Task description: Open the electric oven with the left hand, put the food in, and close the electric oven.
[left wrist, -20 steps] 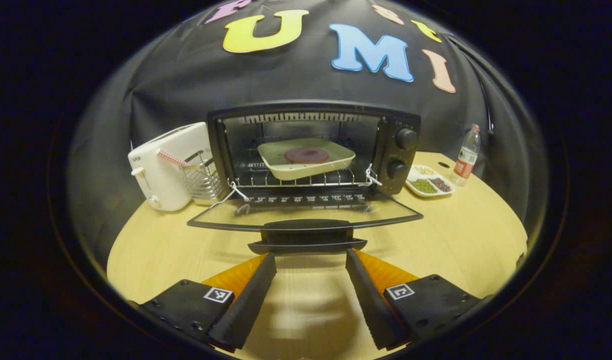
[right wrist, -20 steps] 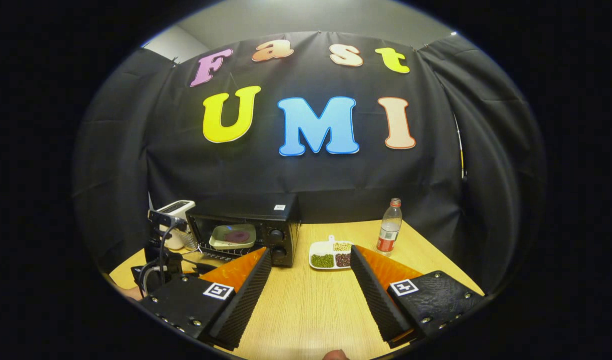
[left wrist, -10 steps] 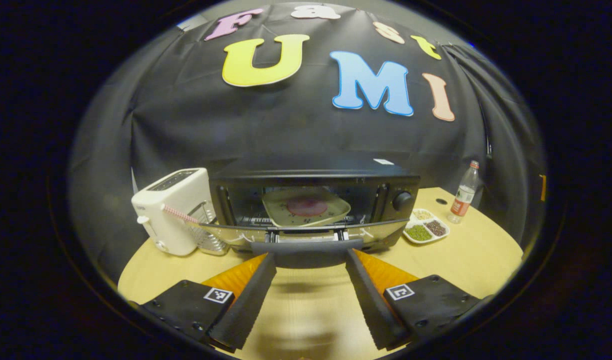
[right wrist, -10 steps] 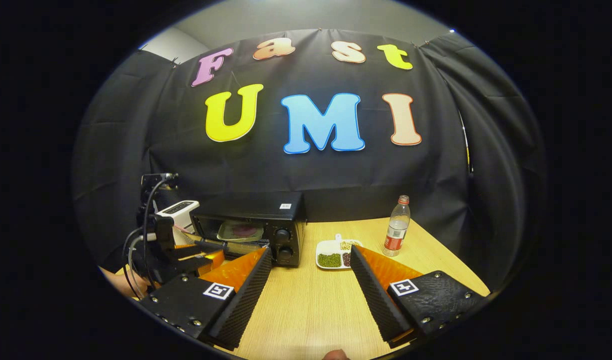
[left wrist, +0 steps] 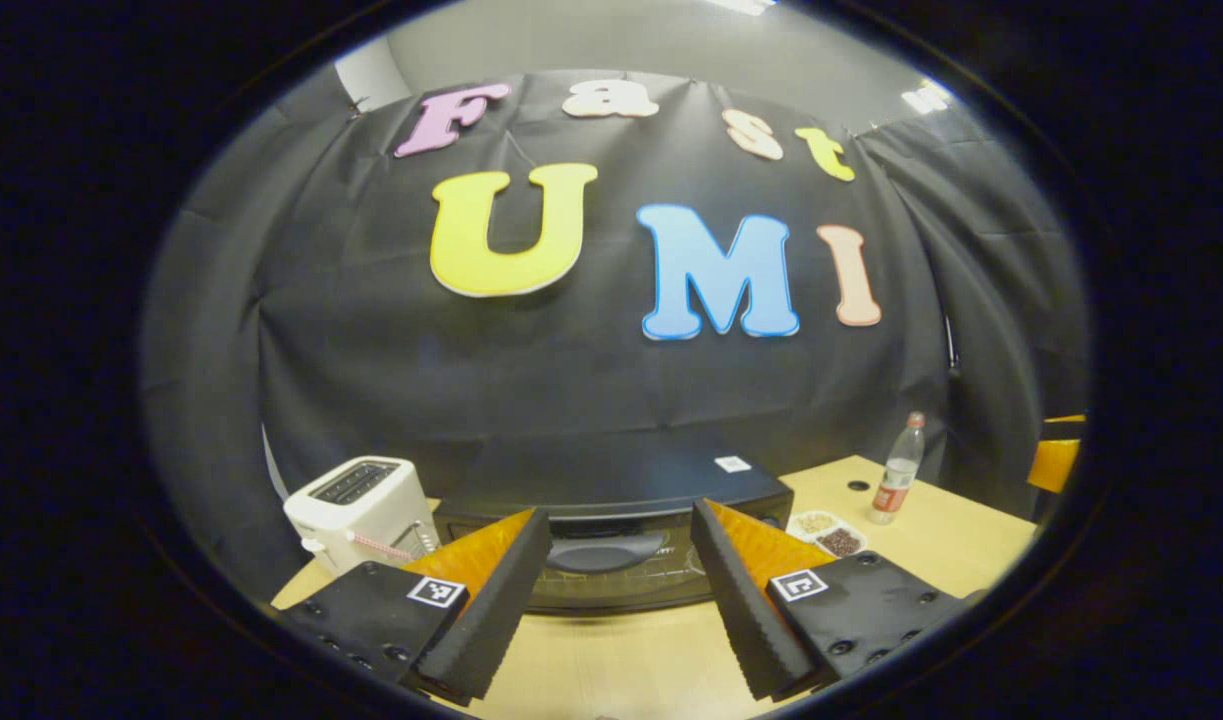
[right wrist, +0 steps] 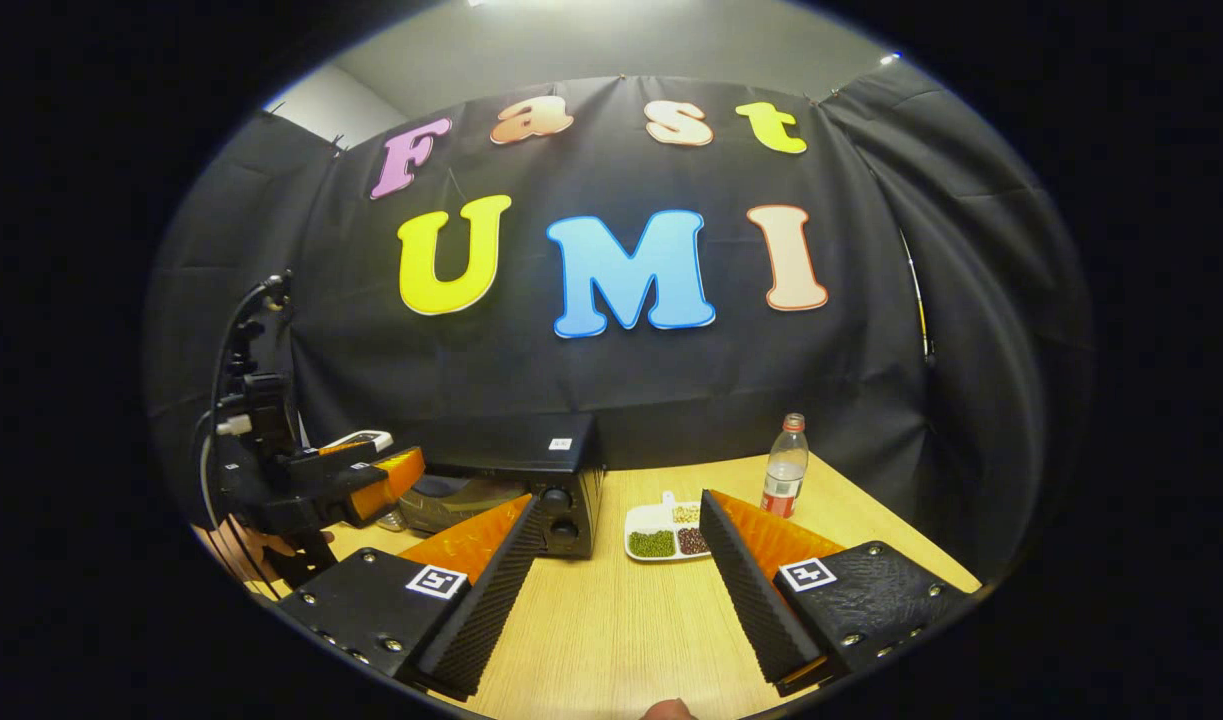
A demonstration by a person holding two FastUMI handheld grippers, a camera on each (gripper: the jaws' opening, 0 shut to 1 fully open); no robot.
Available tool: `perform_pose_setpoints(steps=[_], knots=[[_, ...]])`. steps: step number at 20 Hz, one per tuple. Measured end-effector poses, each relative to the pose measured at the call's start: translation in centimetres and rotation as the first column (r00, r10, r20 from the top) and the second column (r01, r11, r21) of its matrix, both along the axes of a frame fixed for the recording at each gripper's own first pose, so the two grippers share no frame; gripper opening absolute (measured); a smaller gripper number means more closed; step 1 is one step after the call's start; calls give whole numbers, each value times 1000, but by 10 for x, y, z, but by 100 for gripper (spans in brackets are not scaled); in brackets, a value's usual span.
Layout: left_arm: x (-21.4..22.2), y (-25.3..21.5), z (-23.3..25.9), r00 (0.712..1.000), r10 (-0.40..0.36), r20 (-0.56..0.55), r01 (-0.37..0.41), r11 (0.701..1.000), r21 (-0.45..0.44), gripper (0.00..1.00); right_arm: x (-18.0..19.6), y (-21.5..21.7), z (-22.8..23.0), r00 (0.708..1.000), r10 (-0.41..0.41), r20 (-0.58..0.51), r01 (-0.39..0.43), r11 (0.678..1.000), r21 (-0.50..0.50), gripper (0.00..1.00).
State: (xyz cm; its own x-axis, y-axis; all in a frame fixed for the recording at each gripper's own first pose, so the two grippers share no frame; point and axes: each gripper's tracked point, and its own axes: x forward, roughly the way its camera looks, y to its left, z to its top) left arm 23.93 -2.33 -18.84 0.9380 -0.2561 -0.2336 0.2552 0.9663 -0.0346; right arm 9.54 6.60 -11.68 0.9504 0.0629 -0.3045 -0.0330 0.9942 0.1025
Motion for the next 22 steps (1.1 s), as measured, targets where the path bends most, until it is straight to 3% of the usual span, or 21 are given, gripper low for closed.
perform_pose_setpoints(steps=[3,5,6,8,12,21,22], knots=[[-38,-4,49,998,31,60,-29,999,-38,95,-8,-13,19,999,17,44,-17,1000,-9,98],[-65,-4,75,994,63,86,-59,997,-52,100,-17,-28,32,997,22,71,-20,999,-36,98],[-80,-4,86,992,78,100,-73,996,-58,91,-22,-35,38,996,27,88,-22,998,-53,98],[-108,-4,104,987,104,120,-98,994,-58,99,-35,-47,48,992,37,117,-28,996,-80,98],[-160,2,128,977,151,154,-148,988,-33,99,-60,-59,63,982,72,173,-58,995,-83,98],[-252,43,163,960,204,192,-204,979,-18,99,-95,-25,92,965,96,242,-90,995,-33,98],[-259,49,162,962,202,186,-203,979,-15,95,-97,-21,95,967,87,239,-84,996,-22,98]])
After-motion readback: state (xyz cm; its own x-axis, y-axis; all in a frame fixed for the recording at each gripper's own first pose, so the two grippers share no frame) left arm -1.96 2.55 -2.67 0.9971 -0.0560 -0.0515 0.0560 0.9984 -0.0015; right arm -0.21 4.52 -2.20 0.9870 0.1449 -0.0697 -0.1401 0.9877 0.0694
